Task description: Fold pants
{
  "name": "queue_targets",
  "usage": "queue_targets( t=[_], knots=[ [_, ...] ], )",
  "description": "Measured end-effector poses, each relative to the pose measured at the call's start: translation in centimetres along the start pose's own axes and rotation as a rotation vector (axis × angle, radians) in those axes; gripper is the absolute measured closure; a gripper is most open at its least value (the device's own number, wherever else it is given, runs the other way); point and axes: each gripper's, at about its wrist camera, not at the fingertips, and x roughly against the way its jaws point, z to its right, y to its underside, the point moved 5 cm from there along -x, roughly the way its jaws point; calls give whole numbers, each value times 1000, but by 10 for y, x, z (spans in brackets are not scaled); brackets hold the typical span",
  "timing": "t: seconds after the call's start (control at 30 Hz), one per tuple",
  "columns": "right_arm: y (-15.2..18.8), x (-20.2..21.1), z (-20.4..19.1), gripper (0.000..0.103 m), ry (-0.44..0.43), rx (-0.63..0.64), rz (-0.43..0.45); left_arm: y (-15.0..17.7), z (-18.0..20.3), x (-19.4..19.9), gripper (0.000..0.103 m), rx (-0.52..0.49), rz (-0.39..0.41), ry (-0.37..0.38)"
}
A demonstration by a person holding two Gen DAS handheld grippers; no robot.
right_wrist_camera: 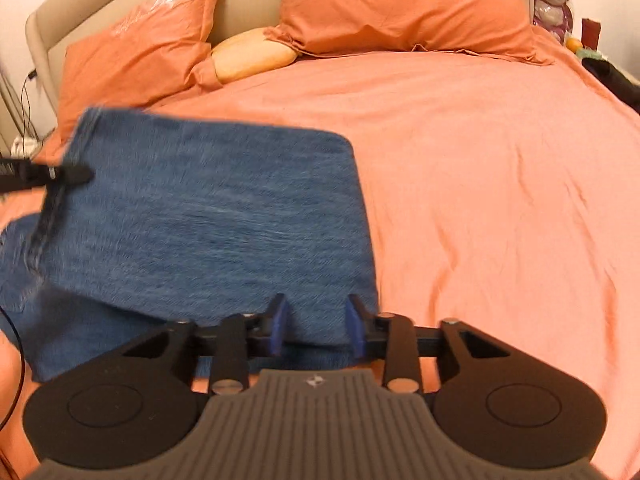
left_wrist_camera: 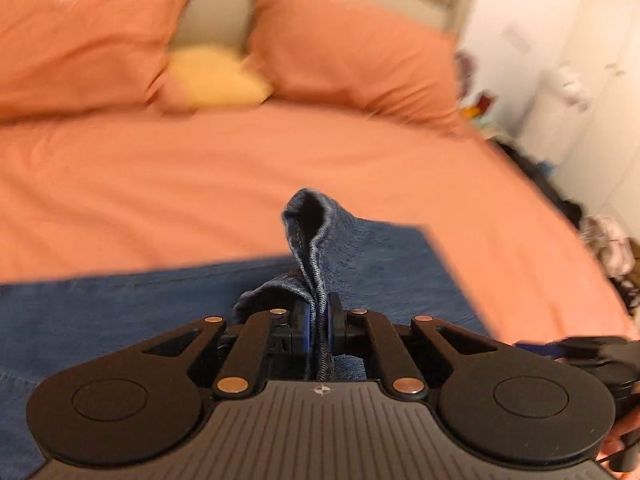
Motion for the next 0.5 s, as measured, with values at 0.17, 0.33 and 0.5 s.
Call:
queue_targets(
  t=[0.17,0.33,0.5],
  knots=[
    [-14,-18,-1,93,-9,26,-3,35,-40,-37,96,123,-119,-24],
    [-50,-54,-7,97,0,52,-12,52,-47,-57,93,183,-157,-26],
    [-98,-103,-10,99,15,67,-22,50,-57,-60,88,213,-173,-2]
  ],
)
